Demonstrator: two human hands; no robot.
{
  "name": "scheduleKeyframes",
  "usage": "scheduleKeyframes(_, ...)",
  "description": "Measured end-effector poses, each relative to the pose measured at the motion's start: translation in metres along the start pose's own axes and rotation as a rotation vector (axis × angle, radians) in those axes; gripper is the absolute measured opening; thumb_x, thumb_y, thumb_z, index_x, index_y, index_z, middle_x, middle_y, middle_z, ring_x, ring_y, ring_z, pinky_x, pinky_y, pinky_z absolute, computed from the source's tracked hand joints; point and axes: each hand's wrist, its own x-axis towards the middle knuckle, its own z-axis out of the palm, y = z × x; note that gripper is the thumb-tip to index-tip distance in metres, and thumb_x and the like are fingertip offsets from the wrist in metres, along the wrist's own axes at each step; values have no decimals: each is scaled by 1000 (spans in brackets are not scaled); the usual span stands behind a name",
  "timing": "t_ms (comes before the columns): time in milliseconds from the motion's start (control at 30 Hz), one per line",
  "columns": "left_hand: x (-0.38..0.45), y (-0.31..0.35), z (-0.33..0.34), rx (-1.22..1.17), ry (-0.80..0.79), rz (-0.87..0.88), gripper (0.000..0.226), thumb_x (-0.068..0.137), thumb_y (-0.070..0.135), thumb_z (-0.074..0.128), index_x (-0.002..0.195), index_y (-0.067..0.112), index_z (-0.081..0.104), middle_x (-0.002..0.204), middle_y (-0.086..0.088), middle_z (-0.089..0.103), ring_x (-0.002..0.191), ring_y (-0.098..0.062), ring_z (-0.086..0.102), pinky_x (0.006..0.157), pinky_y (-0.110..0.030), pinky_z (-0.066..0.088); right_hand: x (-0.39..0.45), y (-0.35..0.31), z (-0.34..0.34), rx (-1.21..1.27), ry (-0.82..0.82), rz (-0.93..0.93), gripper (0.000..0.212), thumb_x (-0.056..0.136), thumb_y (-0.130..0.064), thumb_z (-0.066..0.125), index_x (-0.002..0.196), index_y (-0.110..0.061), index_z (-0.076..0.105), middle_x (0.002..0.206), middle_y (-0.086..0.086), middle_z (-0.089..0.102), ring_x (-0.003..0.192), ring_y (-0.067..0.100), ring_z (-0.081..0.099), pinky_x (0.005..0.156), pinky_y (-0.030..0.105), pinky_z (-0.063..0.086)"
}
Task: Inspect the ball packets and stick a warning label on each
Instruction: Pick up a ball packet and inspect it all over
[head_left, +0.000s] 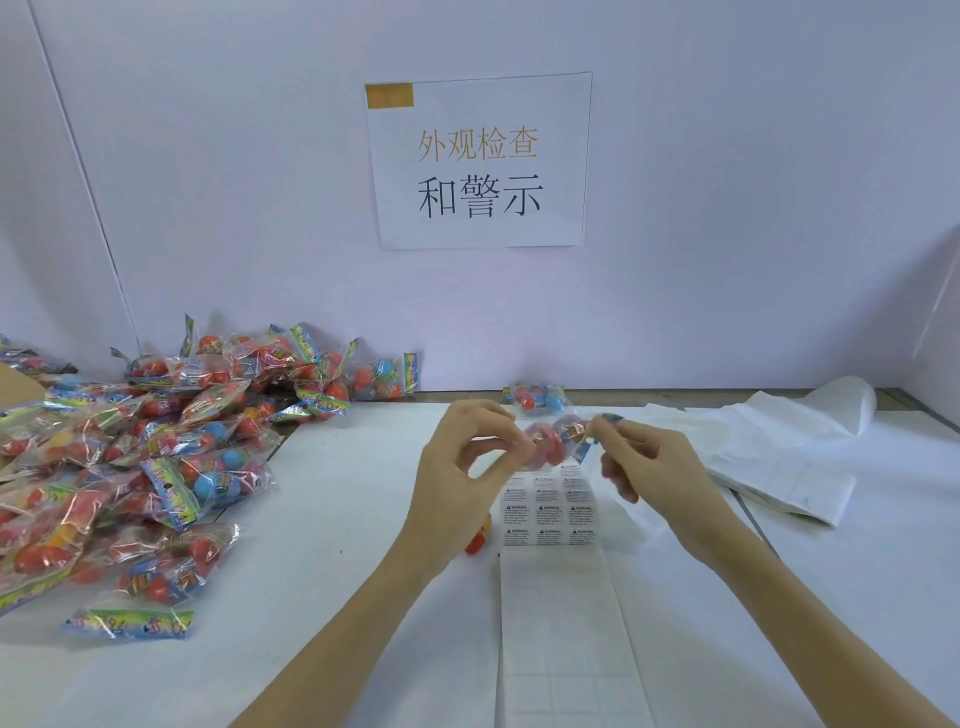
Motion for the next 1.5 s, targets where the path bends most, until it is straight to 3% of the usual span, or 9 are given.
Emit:
scheduleKeyframes(167,-3,-4,-1,437,-284,319,9,87,9,83,91,15,79,133,-3,54,127,-18,56,110,-31,46,4,-5,-5,611,-172,271,61,96,-60,58,118,-4,69,101,22,75,86,34,76,79,42,64)
scheduleKeyframes(300,-8,-6,-6,518,-391,111,35,80,7,70,105,32,63,160,12,25,153,-11,20,117,-40,28,4,1,-4,513,-164,130,41,89,-23,75,127,-12,66,100,20,76,83,26,76,83,35,64)
scheduleKeyframes(467,2,4,-4,16,-17,-394,34,99,24,71,127,24,53,119,3,69,102,-15,72,89,-26,55,3,-2,-5,597,-239,137,36,86,-13,74,119,1,72,110,21,76,89,29,76,85,35,63)
scheduleKeyframes(567,7,3,-12,-25,0,-469,20,97,14,72,117,16,71,95,-7,78,78,-19,73,76,-24,58,2,-1,-6,581,-289,138,28,97,-4,66,123,1,71,118,22,74,103,36,72,88,39,63)
scheduleKeyframes(700,6,0,-17,-21,-43,-469,6,94,9,75,98,11,78,92,-7,77,74,-20,71,76,-28,59,-3,-6,-1,459,-344,121,31,103,-29,62,119,-6,75,121,20,74,111,35,73,90,42,63)
scheduleKeyframes(800,4,2,-13,-39,-103,-472,9,98,17,72,92,11,76,87,-10,75,72,-25,72,72,-28,58,-8,-9,5,330,-223,69,41,86,-43,74,108,-9,79,111,17,78,102,34,76,79,33,64)
scheduleKeyframes(1167,4,5,-7,-102,-68,-451,18,100,11,68,84,3,67,89,-16,78,78,-38,78,71,-34,64,-7,-12,3,430,-126,34,39,85,-44,73,111,-16,81,109,11,79,98,26,76,78,26,62)
scheduleKeyframes(1367,3,5,-9,-263,-42,-542,17,101,10,65,92,-4,61,103,-27,75,94,-39,77,80,-34,63,-6,-10,-1,527,-361,163,50,90,-34,77,128,-6,62,118,20,75,108,34,74,89,34,62)
scheduleKeyframes(1500,3,5,-8,-219,-130,-540,40,89,33,76,92,-6,66,93,-21,75,87,-42,76,78,-39,63,-7,-8,2,456,-262,129,28,95,-23,75,118,-10,64,96,14,77,80,26,73,74,30,60)
